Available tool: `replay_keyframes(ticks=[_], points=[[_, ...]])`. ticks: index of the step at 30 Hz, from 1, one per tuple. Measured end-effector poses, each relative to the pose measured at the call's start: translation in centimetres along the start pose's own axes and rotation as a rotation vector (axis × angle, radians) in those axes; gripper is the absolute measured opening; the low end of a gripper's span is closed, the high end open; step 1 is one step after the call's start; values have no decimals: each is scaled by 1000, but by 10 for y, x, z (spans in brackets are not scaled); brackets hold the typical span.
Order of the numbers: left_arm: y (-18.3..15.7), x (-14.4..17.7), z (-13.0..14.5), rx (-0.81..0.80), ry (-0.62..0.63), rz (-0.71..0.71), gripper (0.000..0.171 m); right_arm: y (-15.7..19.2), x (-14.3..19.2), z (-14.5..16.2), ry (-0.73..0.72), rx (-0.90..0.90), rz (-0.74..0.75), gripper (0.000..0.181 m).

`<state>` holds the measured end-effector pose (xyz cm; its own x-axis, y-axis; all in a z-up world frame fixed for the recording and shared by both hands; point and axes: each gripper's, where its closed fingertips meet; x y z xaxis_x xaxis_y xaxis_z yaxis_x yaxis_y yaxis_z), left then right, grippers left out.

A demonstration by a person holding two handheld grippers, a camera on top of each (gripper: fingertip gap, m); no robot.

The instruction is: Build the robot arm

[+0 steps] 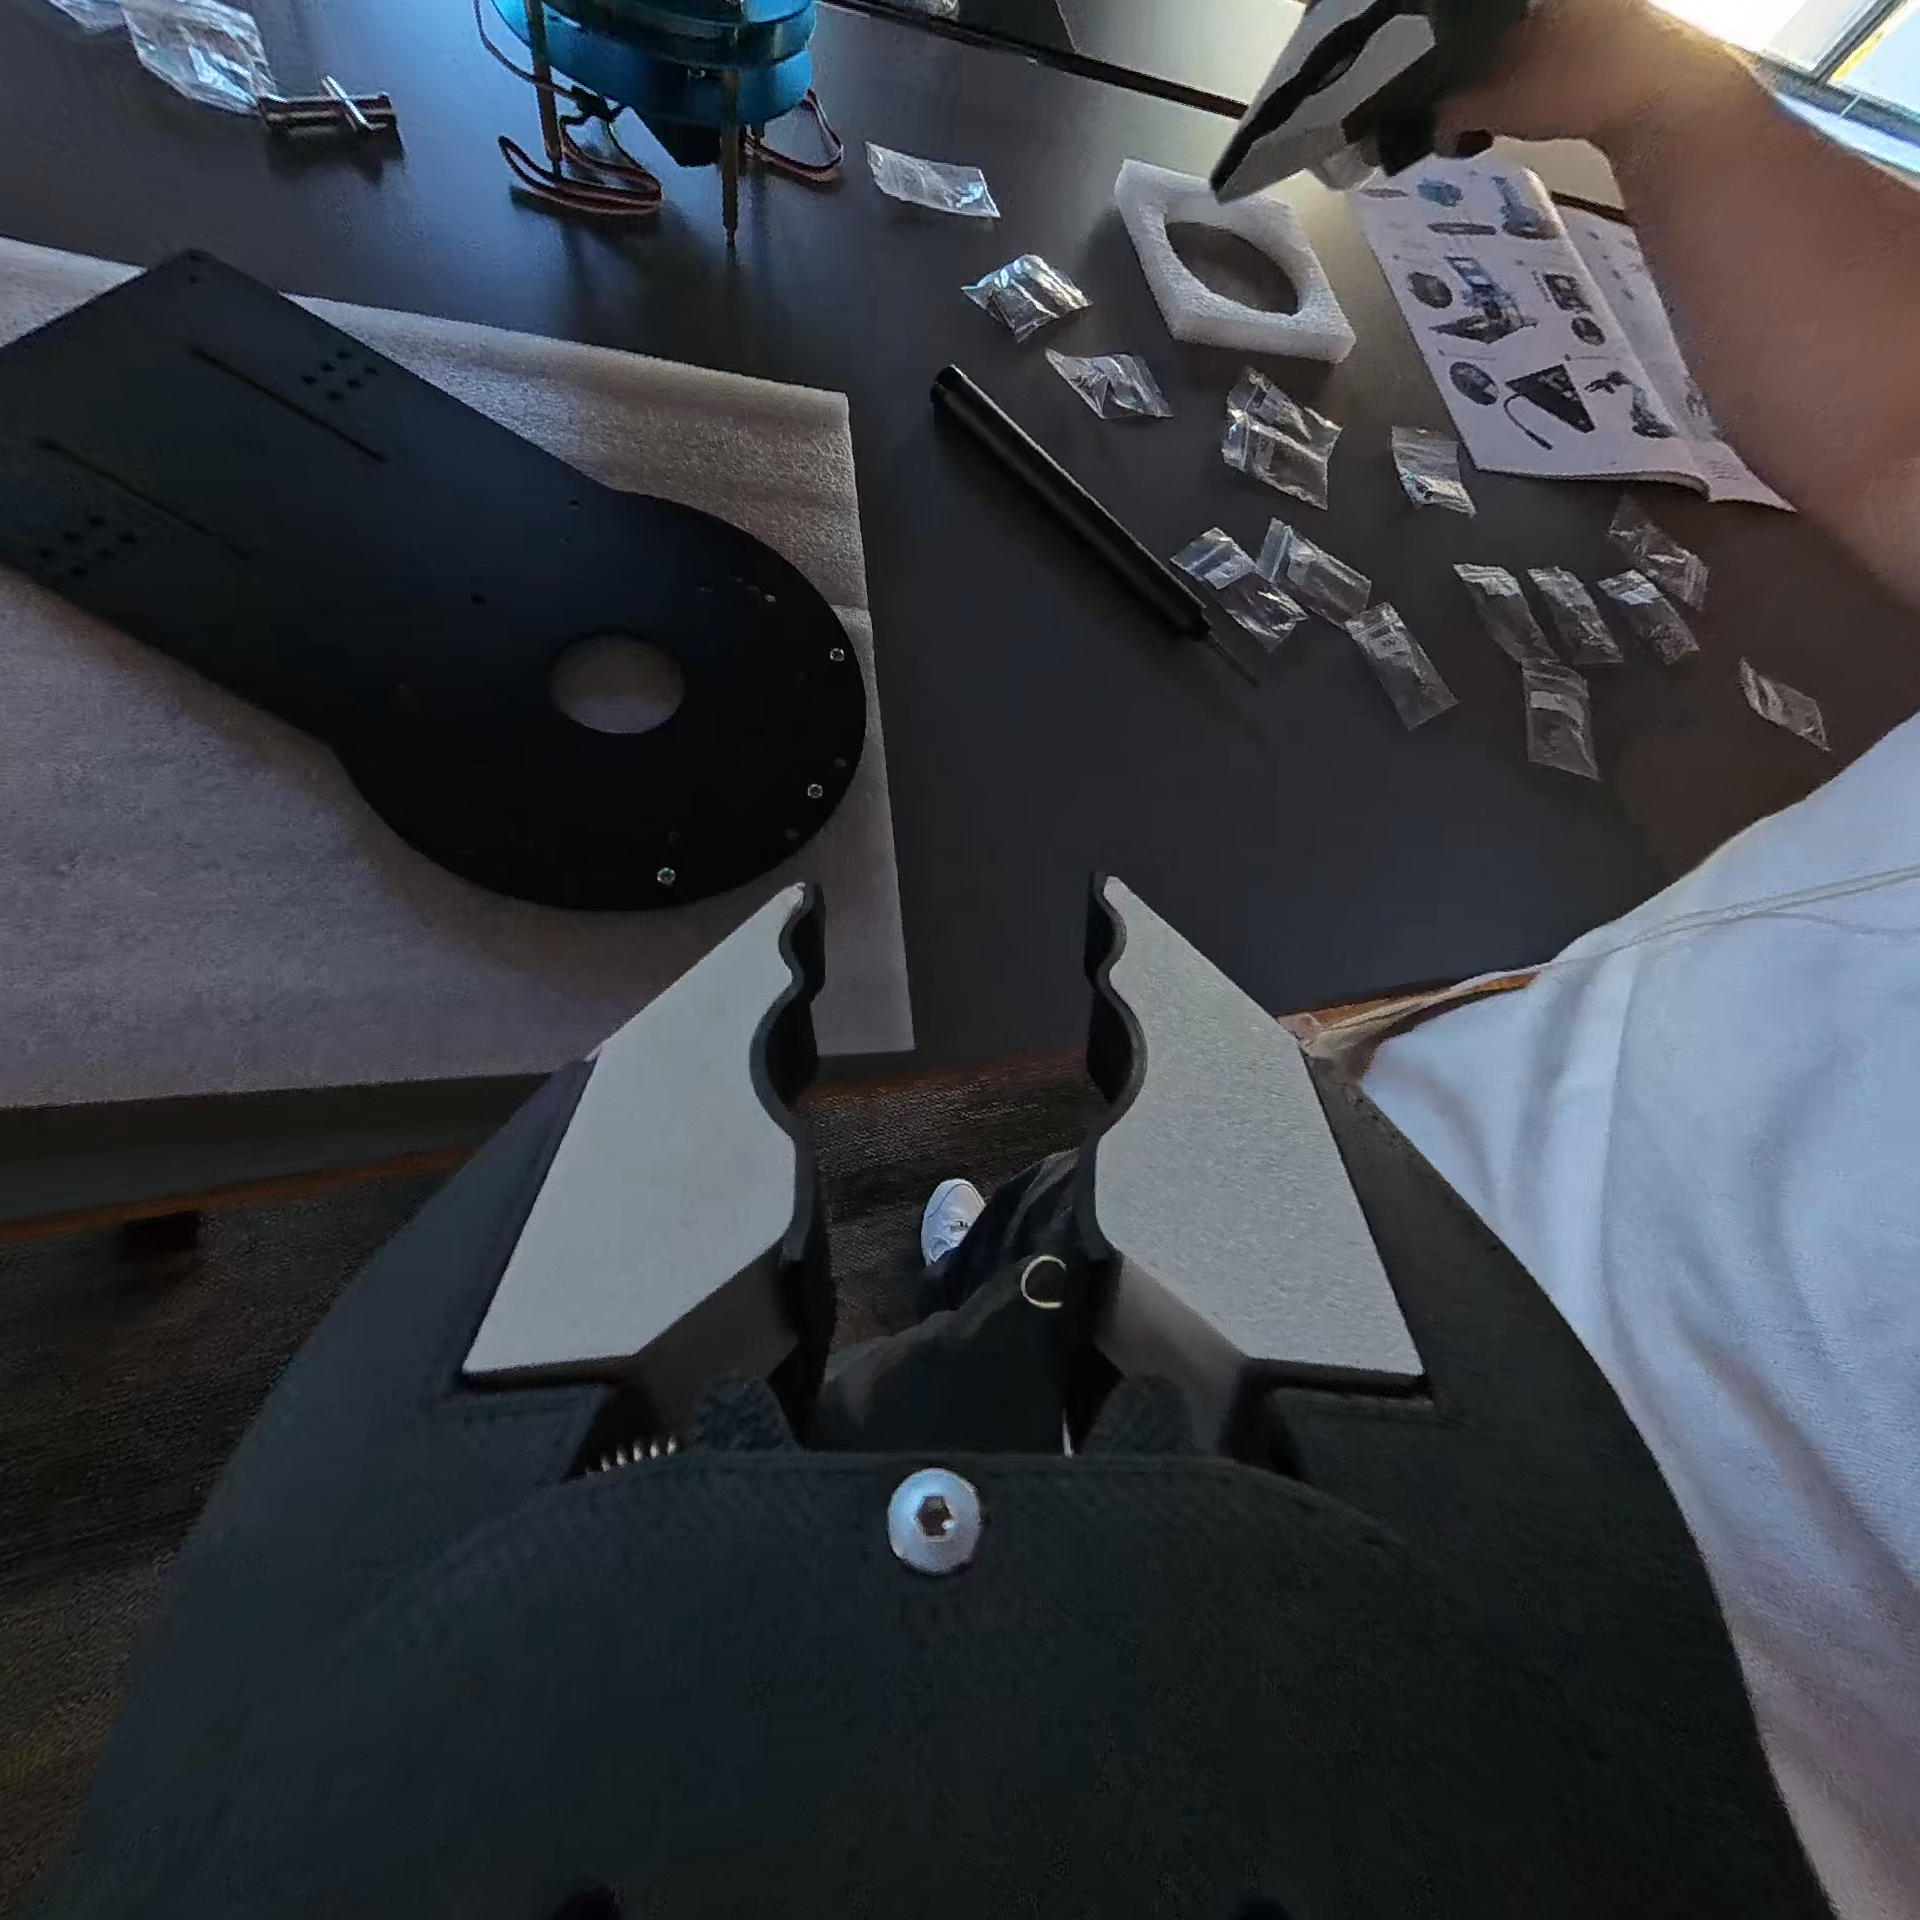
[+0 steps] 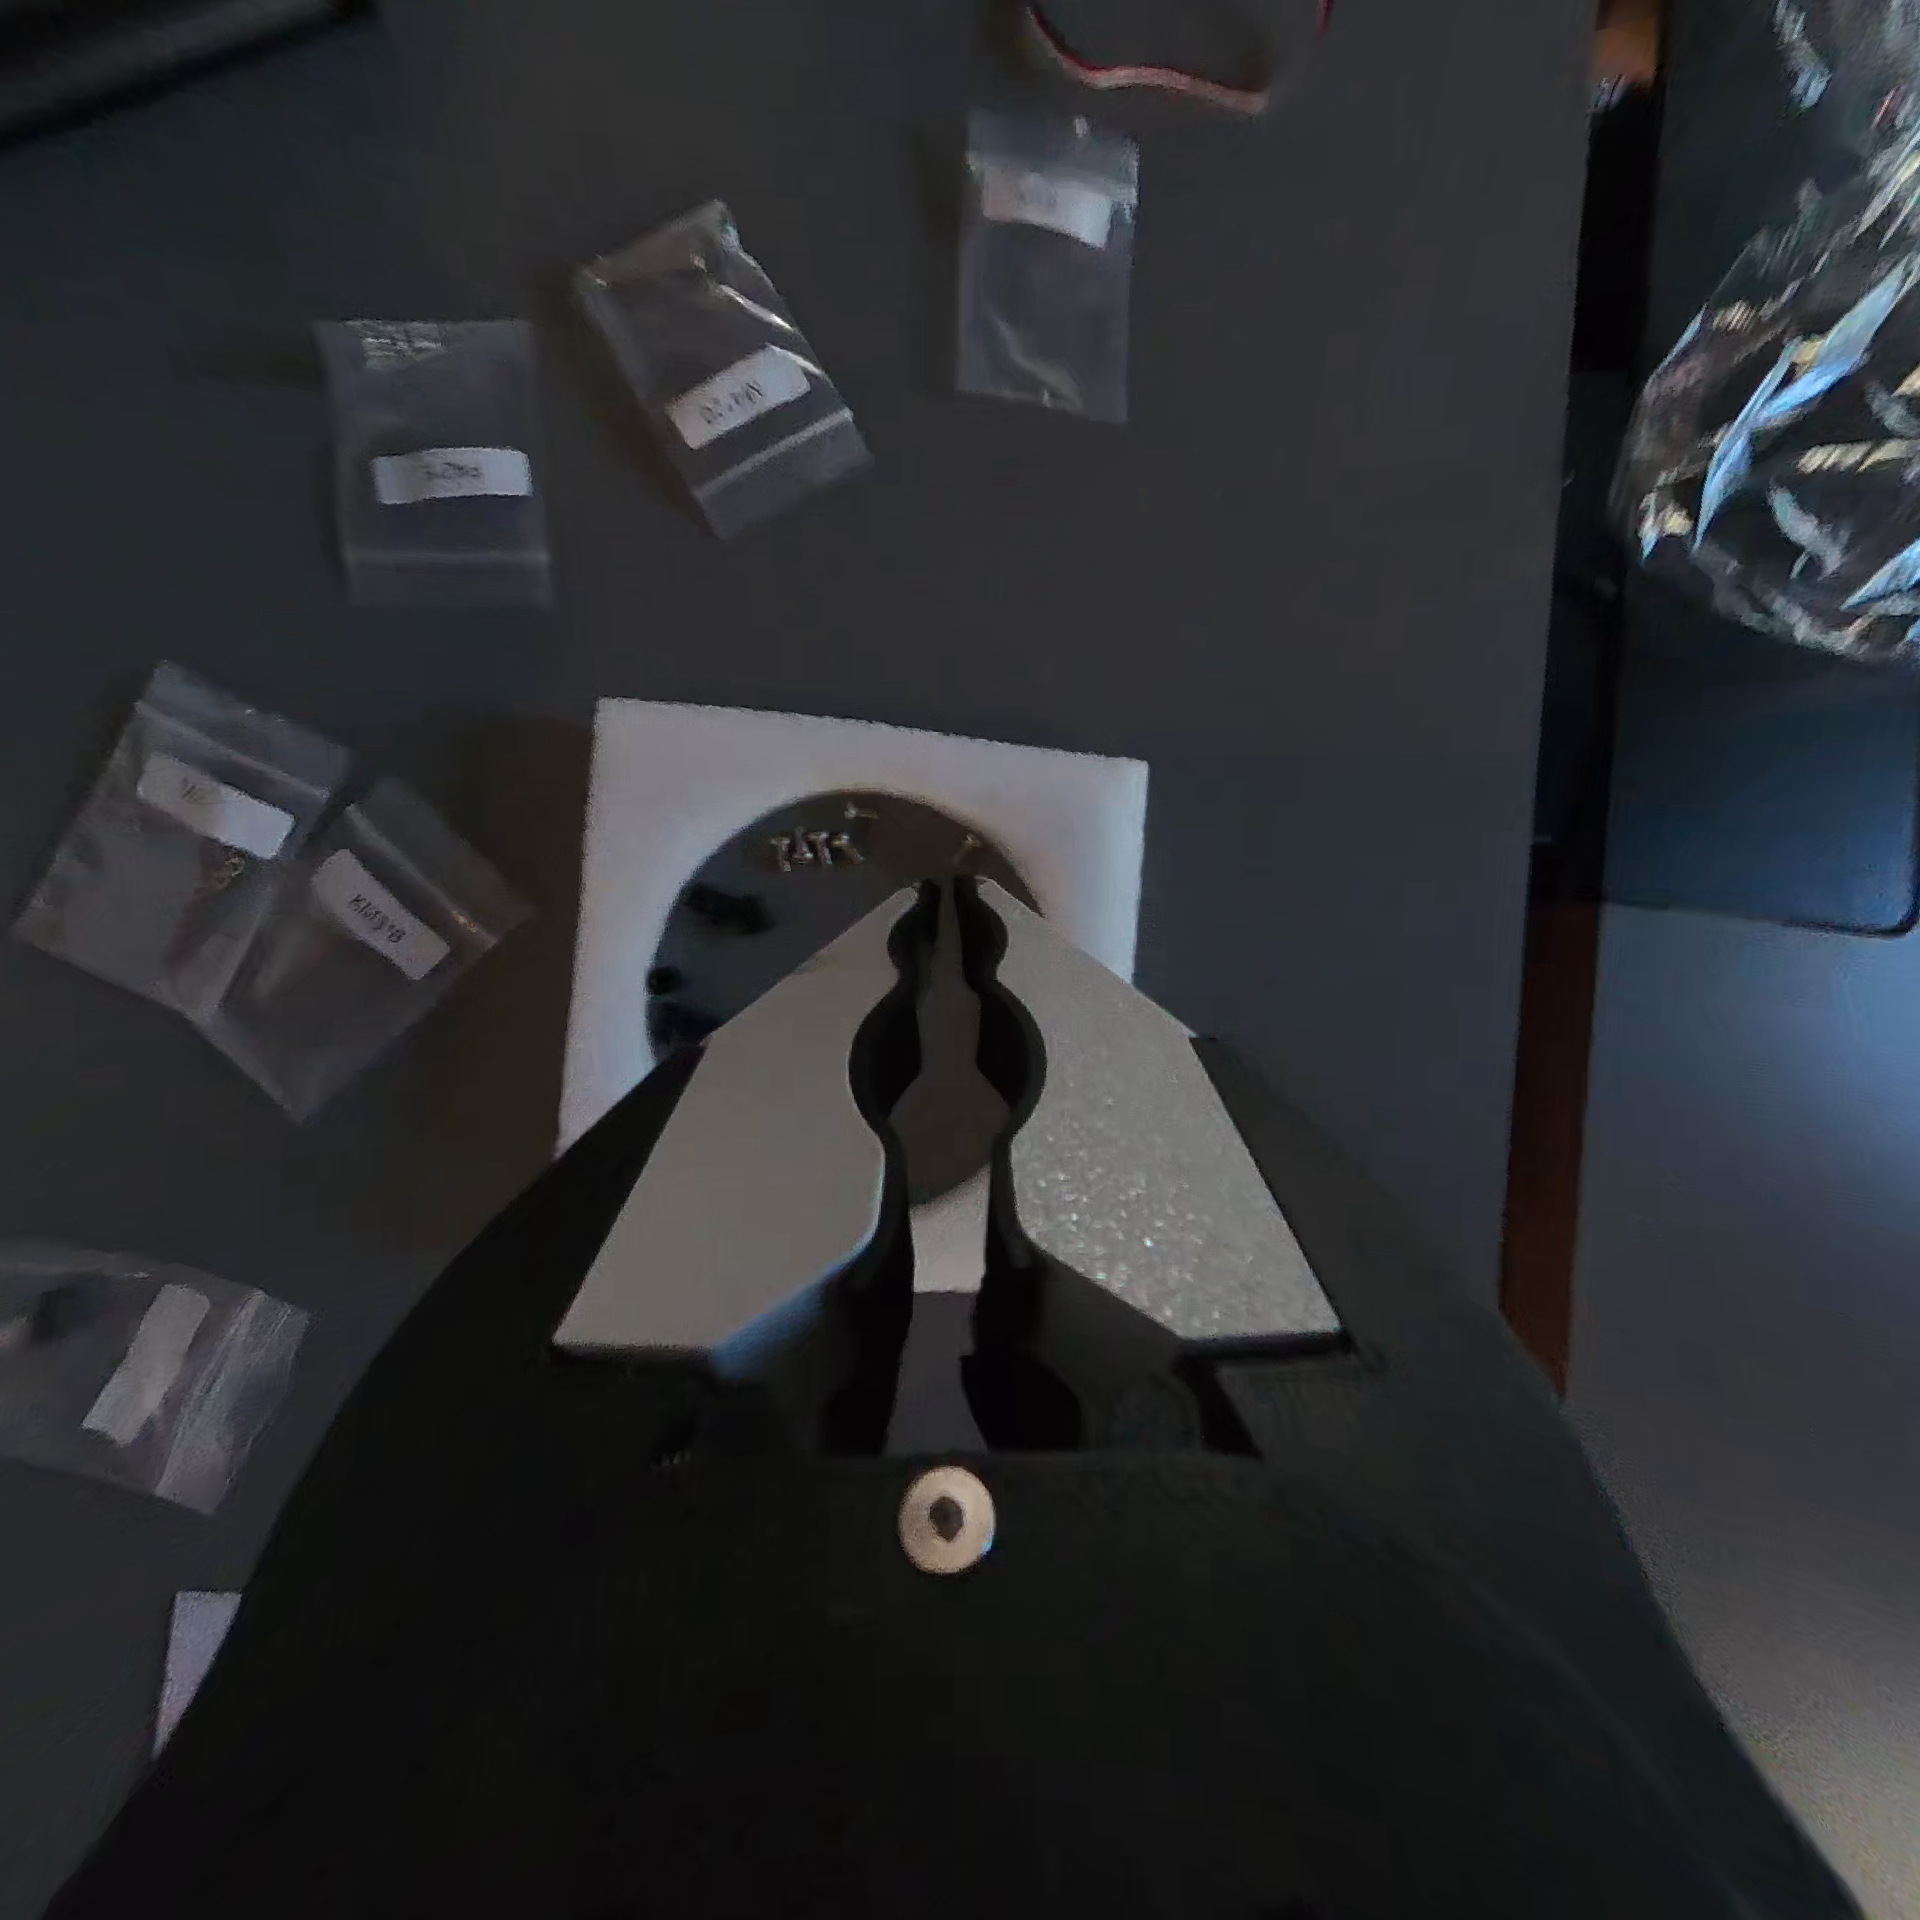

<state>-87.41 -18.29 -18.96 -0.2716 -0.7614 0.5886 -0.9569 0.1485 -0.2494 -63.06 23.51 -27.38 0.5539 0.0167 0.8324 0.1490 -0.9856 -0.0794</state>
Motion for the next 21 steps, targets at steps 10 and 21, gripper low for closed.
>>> replay_keyframes(ticks=[10,21], points=[[-14,13,18,-17,21,-55,48,-8,-24,11,137,-312,-58,13],[-23,19,28,-16,14,-57,47,-11,-6,15,135,-341,-78,12]])
Point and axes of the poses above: each gripper's, where its closed fingertips meet, x back along the fingers, z out of its underside, y = z × x across the jaws, and after that the axes turned 3 degrees about -z, right-handed
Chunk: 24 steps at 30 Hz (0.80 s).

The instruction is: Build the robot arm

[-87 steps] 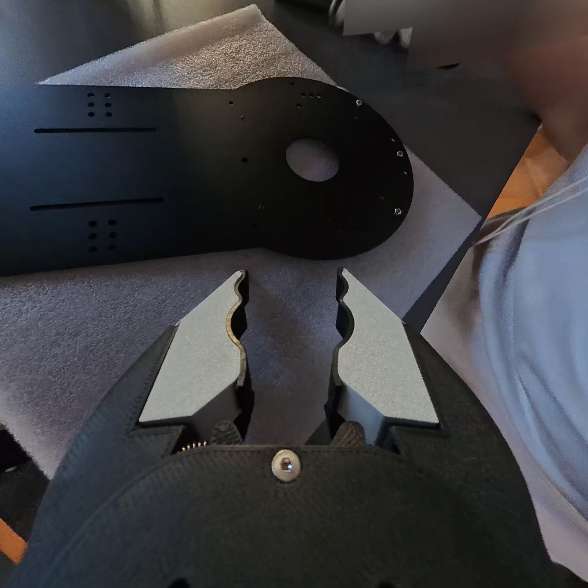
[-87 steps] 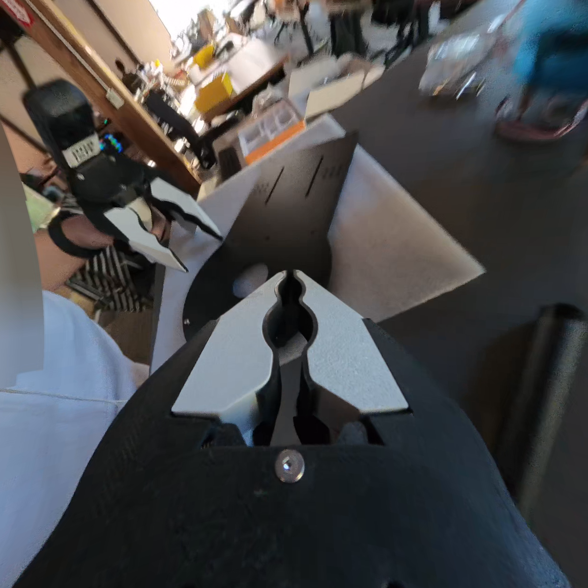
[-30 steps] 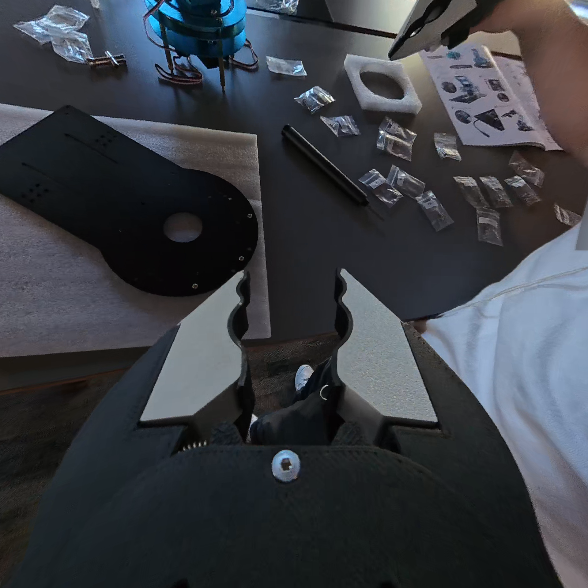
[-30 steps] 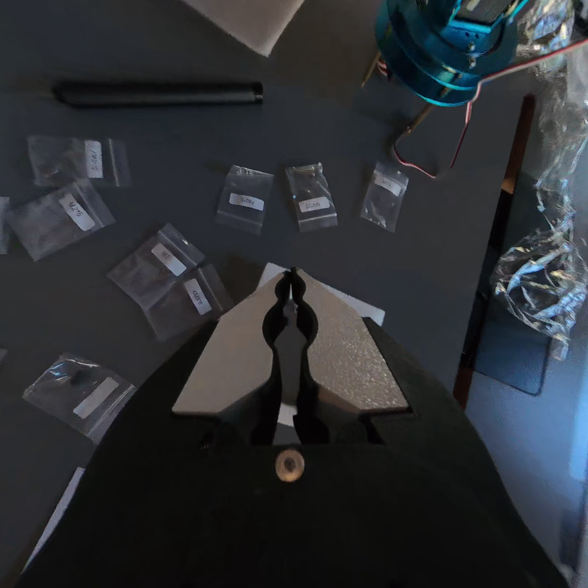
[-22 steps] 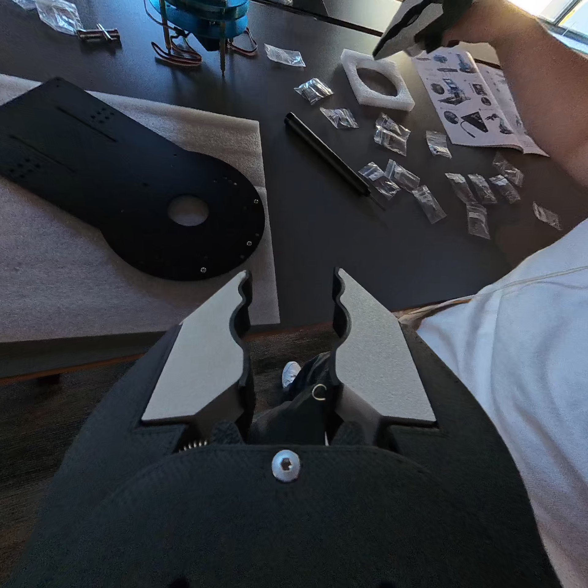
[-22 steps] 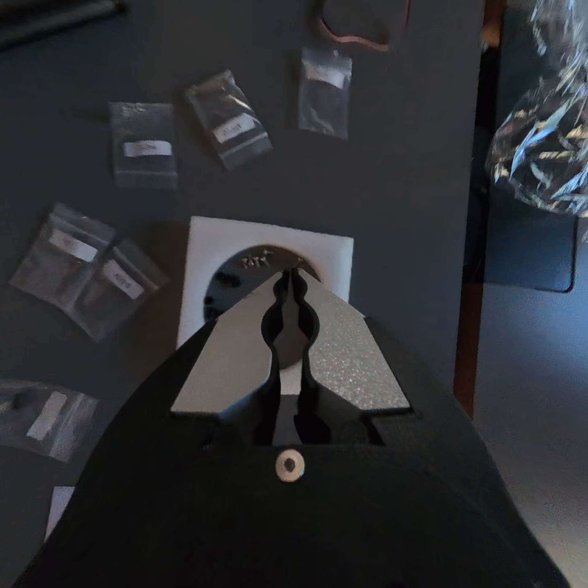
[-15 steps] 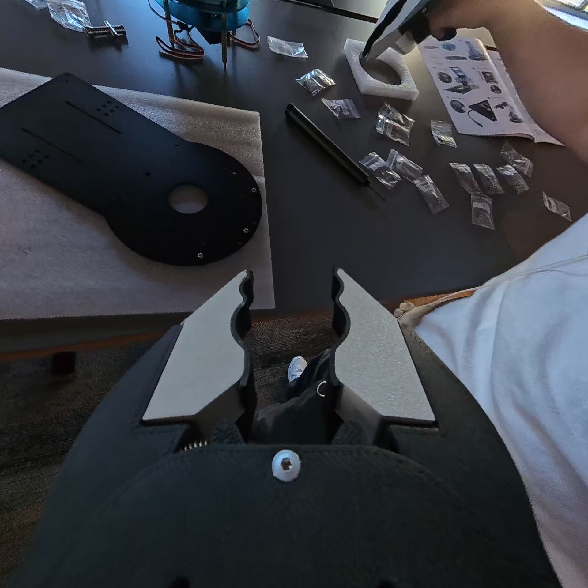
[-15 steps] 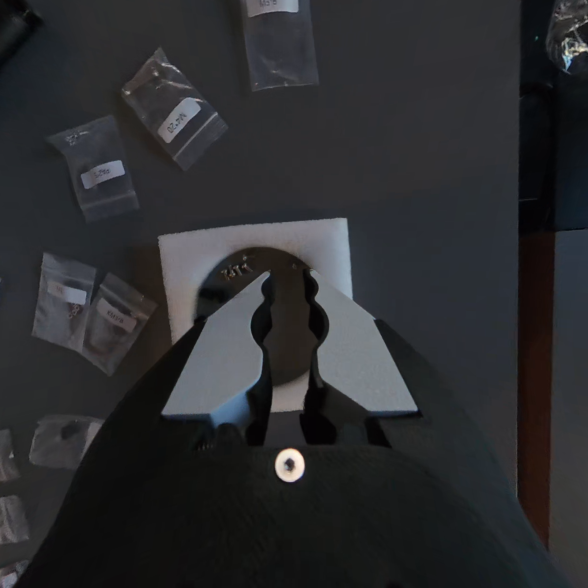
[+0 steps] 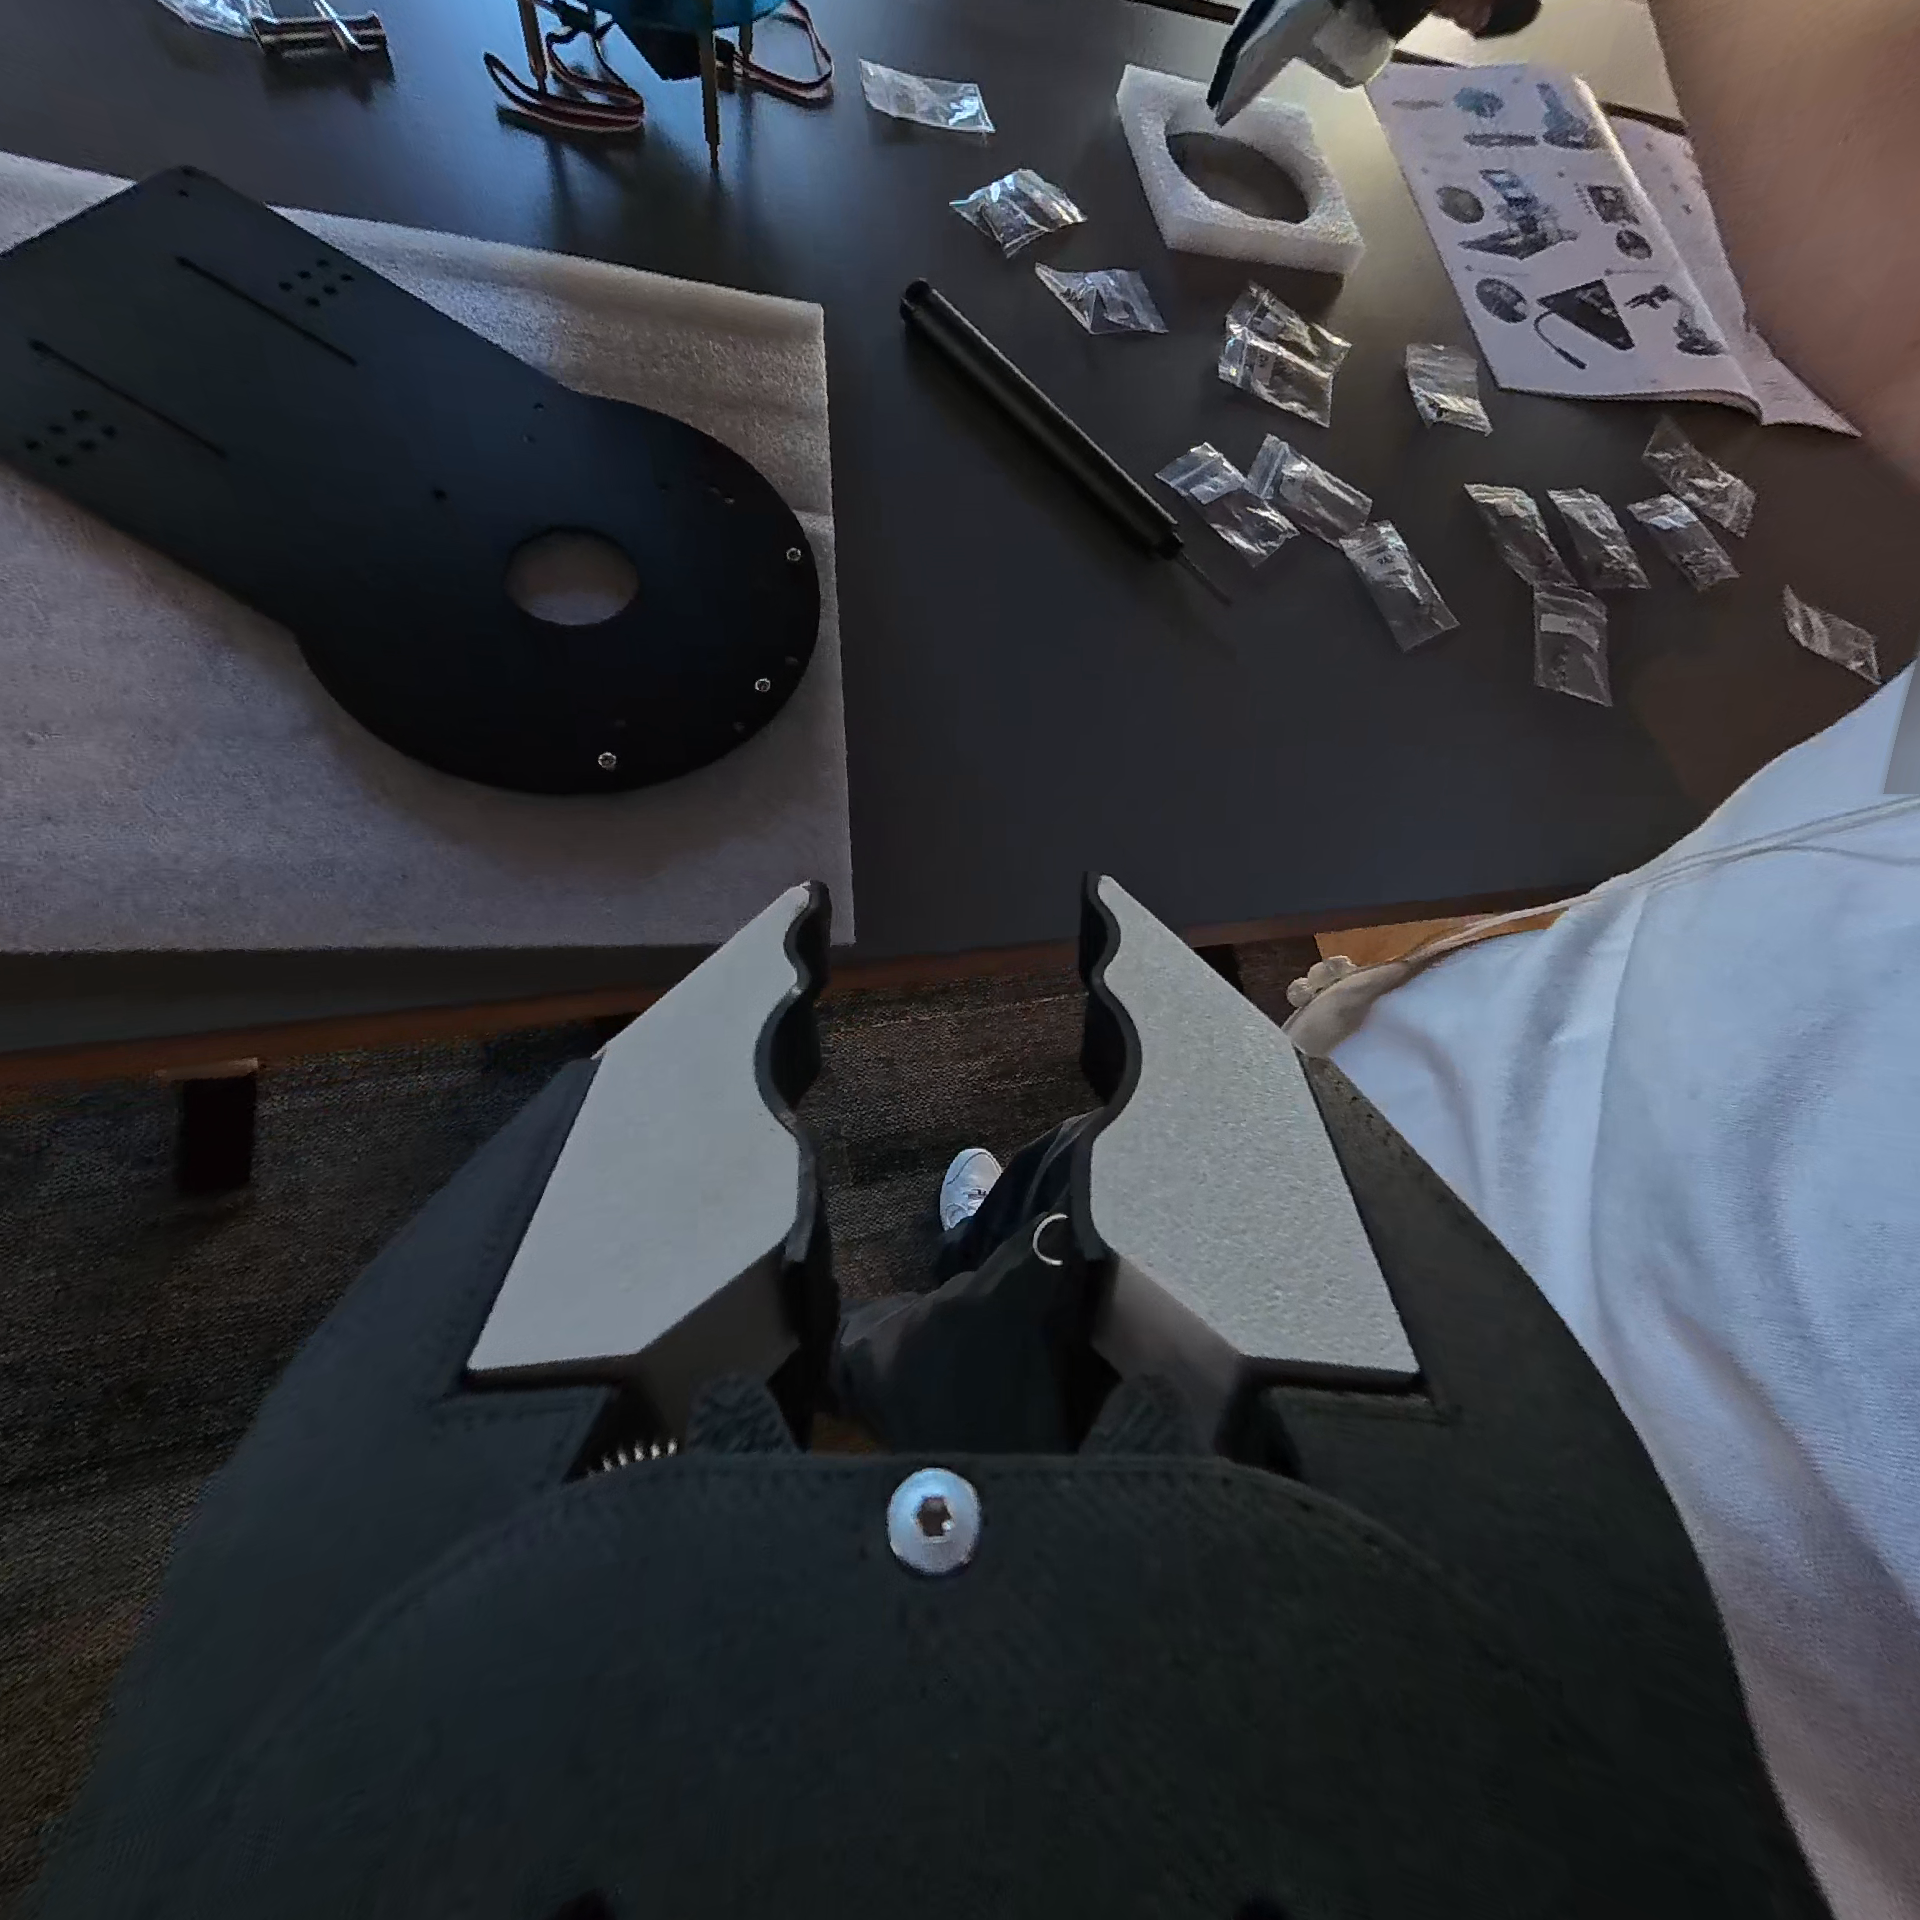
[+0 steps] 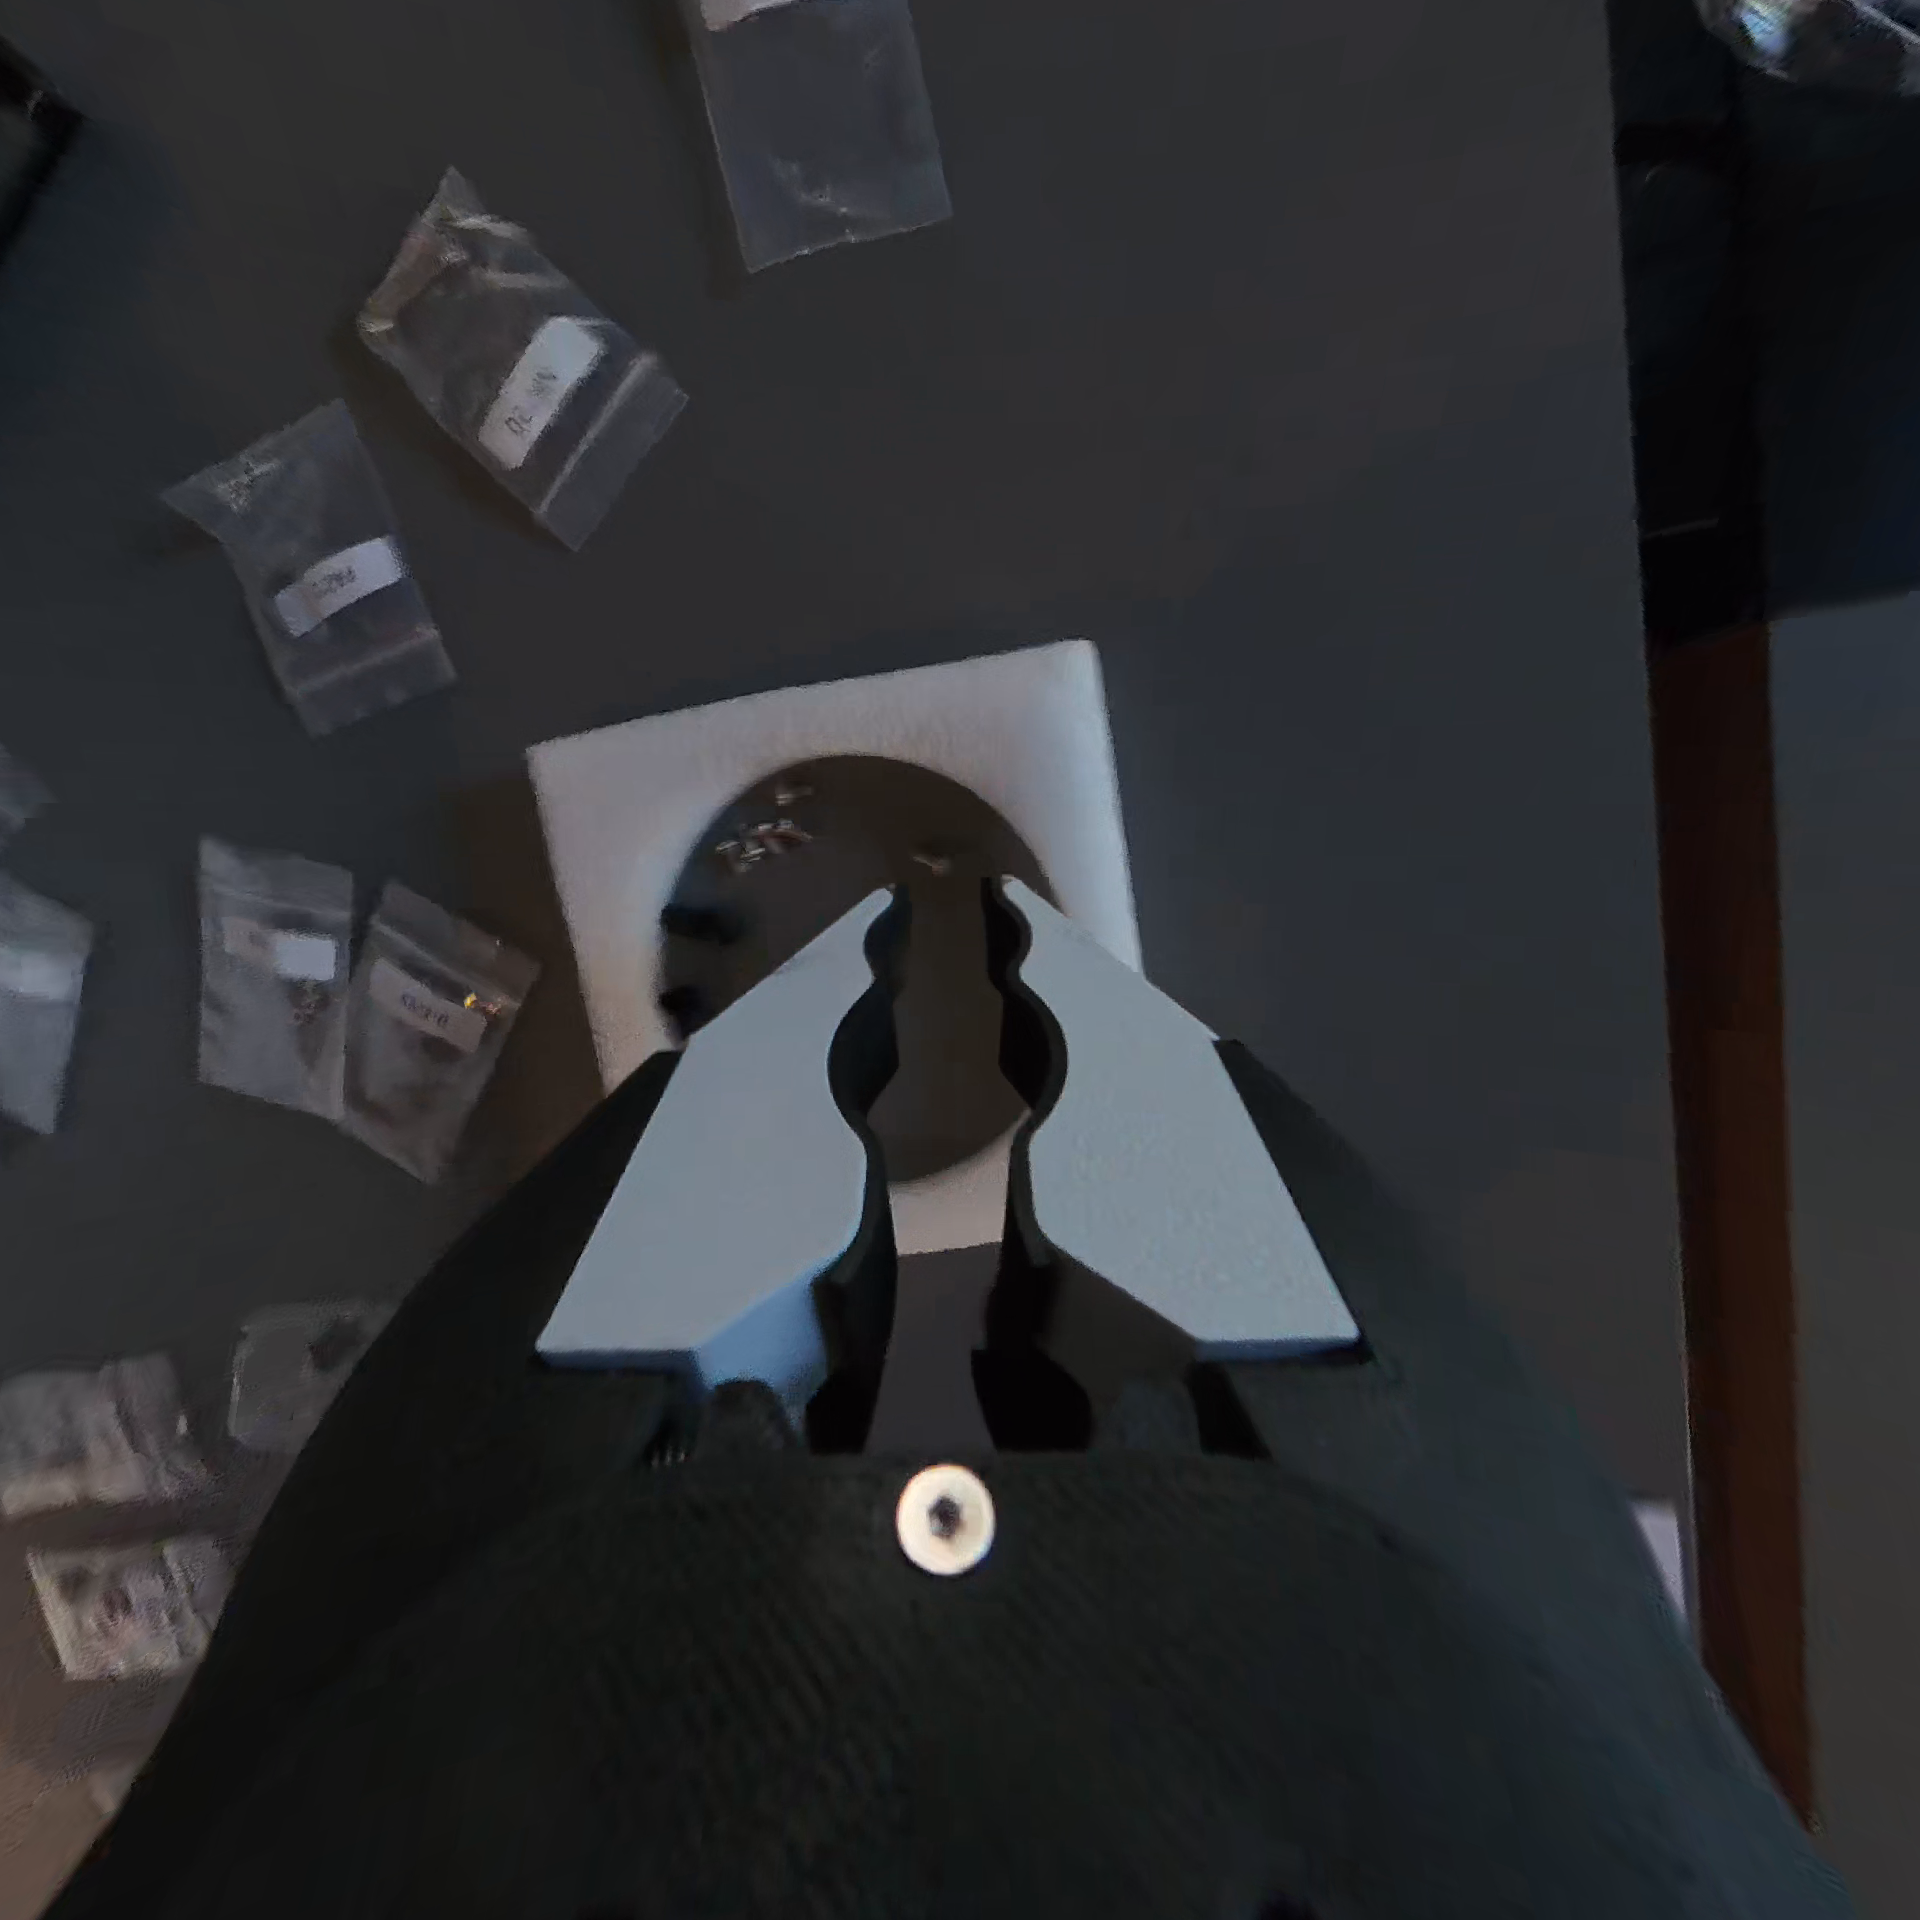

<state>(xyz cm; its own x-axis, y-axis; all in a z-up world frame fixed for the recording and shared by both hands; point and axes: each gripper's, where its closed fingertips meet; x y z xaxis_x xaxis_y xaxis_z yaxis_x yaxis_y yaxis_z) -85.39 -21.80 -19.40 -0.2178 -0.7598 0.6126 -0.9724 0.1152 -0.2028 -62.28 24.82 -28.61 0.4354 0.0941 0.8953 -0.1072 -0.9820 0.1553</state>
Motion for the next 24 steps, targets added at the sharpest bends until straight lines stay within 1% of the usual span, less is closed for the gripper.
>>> replay_keyframes(ticks=[1,2,4,5,8,14,20,21,24], points=[[0,0,1,2,-1,3,46,9,0,-1,-15,77,-57,12],[0,-1,1,5,-2,8,46,12,-1,-2,-35,162,-69,12],[-1,-1,2,12,-2,14,46,11,-2,1,-41,312,-52,10],[-2,-1,2,12,-1,14,46,9,-2,1,-40,349,-43,10],[-4,-1,3,7,7,10,46,11,-1,-1,-61,374,-77,10],[-9,-2,3,-2,24,-3,45,10,-13,9,2,394,-99,12],[-9,-2,3,1,28,-11,45,10,-17,8,-36,378,-109,2],[-9,-2,2,2,28,-12,45,11,-17,8,-40,377,-110,3],[-10,-2,1,0,29,-12,45,13,-17,8,-42,327,-124,16]])
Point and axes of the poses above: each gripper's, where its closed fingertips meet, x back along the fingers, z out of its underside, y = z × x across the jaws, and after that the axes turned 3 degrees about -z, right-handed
